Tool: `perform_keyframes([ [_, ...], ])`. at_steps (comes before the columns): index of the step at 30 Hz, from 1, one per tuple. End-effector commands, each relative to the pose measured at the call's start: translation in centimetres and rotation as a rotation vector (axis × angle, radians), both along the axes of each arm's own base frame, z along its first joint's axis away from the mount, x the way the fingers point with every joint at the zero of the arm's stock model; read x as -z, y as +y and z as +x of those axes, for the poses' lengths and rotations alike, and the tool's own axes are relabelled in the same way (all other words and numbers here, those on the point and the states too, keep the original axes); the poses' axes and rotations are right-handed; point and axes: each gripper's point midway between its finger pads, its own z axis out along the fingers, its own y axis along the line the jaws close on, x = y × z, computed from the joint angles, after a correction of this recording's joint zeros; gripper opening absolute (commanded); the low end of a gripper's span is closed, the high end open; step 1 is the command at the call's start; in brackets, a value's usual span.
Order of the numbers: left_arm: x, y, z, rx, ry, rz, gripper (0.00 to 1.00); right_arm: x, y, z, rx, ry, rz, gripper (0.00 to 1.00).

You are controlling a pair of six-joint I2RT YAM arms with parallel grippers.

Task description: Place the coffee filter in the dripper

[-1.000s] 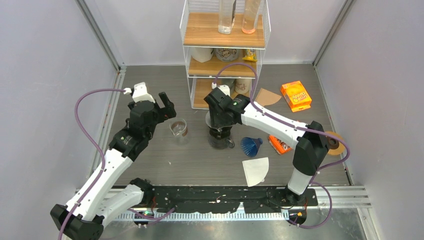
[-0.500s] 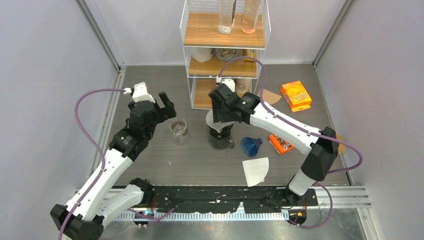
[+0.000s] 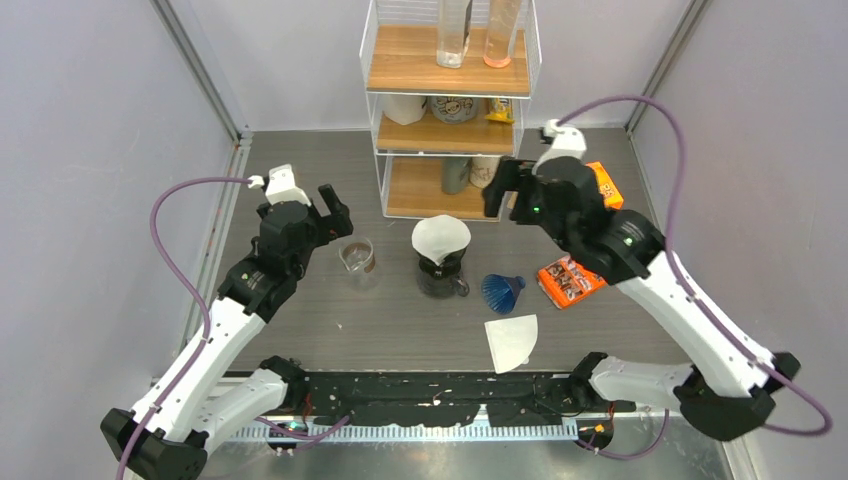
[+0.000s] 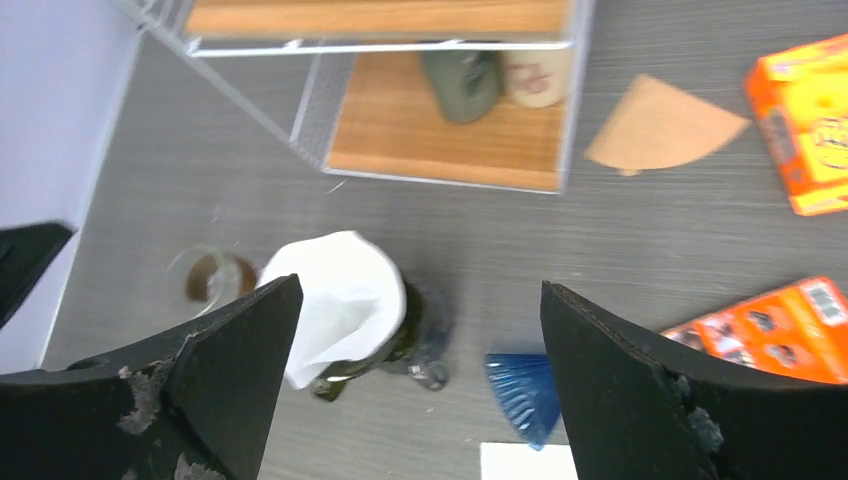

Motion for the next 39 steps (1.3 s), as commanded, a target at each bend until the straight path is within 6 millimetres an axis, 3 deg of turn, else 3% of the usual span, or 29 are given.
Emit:
perform_keyframes([
  [1,-1.5,-0.2,0.5,0.009,-0.049,-0.009,0.99,1.3,-5.9,0.9,0.149,-0.028,-0.053,0.95],
  [2,-1.5,-0.2,0.6,0.01,-0.049,-0.008,0.99,0.9,-7.3,0.5,0.18,-0.046,-0.041,0.96],
  [3,-1.5,-0.3,0.6,0.012,-0.05,-0.008,0.99,2.1,-9.4,0.8,0.249,-0.031,-0.062,0.96],
  [4,-1.5,-0.3,0.7,0.012,-0.048,-0.005,0.99,1.9,-10.9,0.4,0.291,-0.043,-0.054,0.96],
  [5,-1.4,-0.3,0.7,0.014,-0.047,-0.004,0.99,3.2,-13.1,0.6,0.365,-0.019,-0.069,0.95],
  [8,-1.4,-0.6,0.9,0.025,-0.047,-0.003,0.99,5.2,-17.2,0.1,0.495,0.022,-0.075,0.96],
  [13,-1.1,-1.2,1.2,0.049,-0.031,-0.003,0.99,10.3,-24.1,0.2,0.753,0.183,-0.138,0.95],
  [16,-1.0,-1.4,1.3,0.058,-0.022,-0.002,0.99,13.0,-29.3,0.4,0.927,0.264,-0.212,0.95],
  [22,-1.0,-1.3,1.3,0.054,-0.026,0.007,0.99,19.4,-36.0,1.2,1.061,0.488,-0.251,0.95],
  [25,-1.0,-1.4,1.5,0.062,-0.032,0.012,0.99,21.8,-37.8,2.0,1.049,0.521,-0.243,0.95],
  [30,-0.9,-1.6,1.8,0.07,-0.028,0.026,0.99,24.6,-40.2,1.2,1.074,0.591,-0.223,0.96],
  [36,-0.9,-1.5,1.8,0.066,-0.025,0.033,0.99,27.4,-40.5,2.6,0.973,0.623,-0.18,0.99],
  [39,-0.9,-1.3,1.8,0.058,-0.027,0.033,0.99,28.4,-40.5,2.3,0.965,0.649,-0.189,0.95],
])
